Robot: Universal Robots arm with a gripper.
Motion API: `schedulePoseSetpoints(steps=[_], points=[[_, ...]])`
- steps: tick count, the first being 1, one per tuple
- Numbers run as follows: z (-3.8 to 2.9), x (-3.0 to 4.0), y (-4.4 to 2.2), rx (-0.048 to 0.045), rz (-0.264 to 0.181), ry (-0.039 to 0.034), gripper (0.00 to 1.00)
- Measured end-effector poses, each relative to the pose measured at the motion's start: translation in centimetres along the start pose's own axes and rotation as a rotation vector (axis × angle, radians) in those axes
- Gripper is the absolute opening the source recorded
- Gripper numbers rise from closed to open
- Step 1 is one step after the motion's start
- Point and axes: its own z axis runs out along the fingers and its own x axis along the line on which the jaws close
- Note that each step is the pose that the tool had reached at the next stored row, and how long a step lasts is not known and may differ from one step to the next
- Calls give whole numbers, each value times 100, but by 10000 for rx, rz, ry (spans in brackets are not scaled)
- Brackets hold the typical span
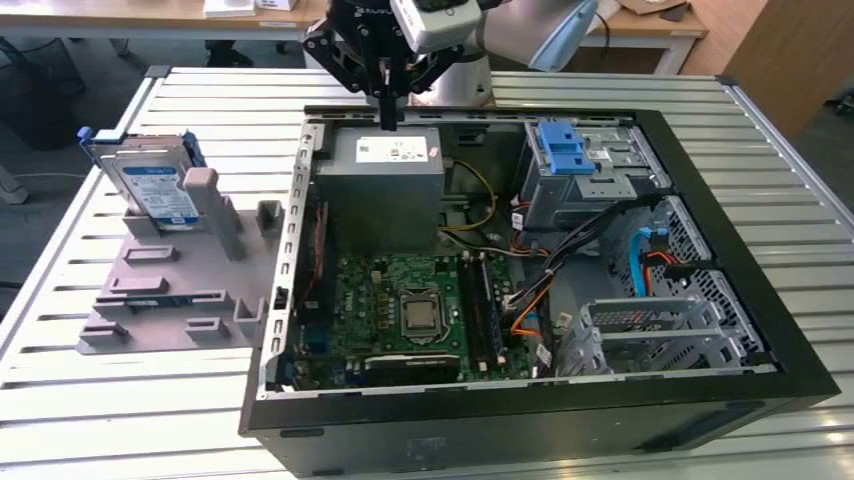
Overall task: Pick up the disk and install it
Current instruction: 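Reach for the disk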
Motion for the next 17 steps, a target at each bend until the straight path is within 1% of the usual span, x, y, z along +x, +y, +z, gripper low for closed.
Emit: schedulePoseSetpoints(steps=[5,6,7,13,15,17], points=[[0,11,-1,0,0,0,11],[42,93,-9,0,0,0,11],[61,164,-15,-1,0,0,11],[61,176,-16,-1,0,0,11],[60,215,-19,0,0,0,11],[60,218,-19,0,0,0,11]])
